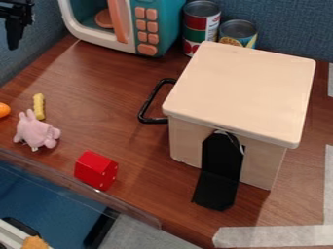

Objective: Open the drawer

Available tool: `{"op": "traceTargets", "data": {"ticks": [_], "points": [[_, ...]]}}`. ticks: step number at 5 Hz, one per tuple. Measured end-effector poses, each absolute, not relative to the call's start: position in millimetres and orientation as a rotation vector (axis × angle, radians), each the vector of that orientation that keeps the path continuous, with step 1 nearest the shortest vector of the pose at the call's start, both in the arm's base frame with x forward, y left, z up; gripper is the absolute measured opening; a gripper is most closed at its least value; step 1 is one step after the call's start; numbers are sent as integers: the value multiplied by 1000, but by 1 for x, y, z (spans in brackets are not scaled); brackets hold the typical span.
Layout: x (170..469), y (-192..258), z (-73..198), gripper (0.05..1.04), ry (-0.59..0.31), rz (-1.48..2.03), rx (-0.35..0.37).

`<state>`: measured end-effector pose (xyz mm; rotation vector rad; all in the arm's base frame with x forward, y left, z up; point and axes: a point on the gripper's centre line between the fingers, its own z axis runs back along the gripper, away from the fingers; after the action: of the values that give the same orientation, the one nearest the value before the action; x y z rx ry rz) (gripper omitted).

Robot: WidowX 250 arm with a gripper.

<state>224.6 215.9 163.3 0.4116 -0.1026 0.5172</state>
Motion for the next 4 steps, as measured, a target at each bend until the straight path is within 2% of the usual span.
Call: {"op": "traceTargets", "data": {"ticks": [1,2,3,4], "points": [[224,213,152,1001,-80,499,391],[221,216,132,1001,-112,406,354],[220,209,115,1001,-133,335,303],[223,197,102,1001,-171,280,210]]}}
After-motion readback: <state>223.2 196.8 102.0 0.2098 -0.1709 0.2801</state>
